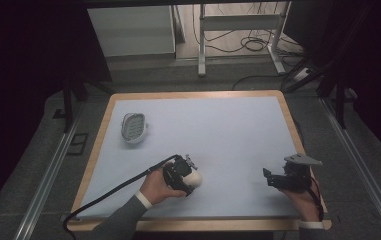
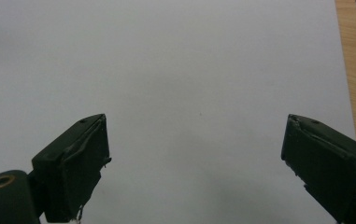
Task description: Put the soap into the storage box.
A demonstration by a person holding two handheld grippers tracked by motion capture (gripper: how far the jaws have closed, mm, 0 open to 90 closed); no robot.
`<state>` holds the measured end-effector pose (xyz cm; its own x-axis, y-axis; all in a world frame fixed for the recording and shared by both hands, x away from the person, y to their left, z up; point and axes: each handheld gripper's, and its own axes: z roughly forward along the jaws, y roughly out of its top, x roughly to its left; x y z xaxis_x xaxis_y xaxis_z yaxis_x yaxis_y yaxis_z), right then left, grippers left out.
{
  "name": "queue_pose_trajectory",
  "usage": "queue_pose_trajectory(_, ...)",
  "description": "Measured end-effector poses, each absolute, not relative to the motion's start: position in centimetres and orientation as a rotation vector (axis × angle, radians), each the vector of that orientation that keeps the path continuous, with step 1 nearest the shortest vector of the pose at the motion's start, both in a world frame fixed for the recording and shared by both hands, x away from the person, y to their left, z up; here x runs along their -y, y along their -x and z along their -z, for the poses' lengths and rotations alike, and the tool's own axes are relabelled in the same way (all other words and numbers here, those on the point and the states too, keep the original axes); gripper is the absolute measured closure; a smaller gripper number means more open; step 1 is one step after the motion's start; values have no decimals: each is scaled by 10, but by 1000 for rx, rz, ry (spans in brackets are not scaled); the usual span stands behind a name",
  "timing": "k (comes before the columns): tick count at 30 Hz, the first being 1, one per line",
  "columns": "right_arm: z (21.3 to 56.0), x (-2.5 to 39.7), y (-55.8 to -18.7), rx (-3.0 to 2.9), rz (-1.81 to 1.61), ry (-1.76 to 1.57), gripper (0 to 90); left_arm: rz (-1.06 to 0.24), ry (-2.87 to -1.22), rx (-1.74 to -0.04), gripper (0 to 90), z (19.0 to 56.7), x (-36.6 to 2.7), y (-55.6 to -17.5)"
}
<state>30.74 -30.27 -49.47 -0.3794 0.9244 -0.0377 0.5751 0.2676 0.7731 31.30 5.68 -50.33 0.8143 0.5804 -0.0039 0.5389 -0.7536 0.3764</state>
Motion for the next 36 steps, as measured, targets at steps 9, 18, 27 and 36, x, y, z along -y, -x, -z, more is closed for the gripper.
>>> queue_pose_trajectory(9,494,305,-307,-2045,-943,-1354,75,-170,-2644,-843,474,507,-55,-312)
queue_pose_trajectory(18,493,307,-306,-2028,-945,-1363,76,-166,-2641,-833,493,502,-60,-313)
queue_pose_trajectory(27,492,308,-306,-2021,-945,-1367,76,-171,-2598,-833,494,485,-72,-318)
queue_pose_trajectory(36,494,308,-307,-2022,-936,-1367,76,-166,-2571,-835,494,476,-80,-320)
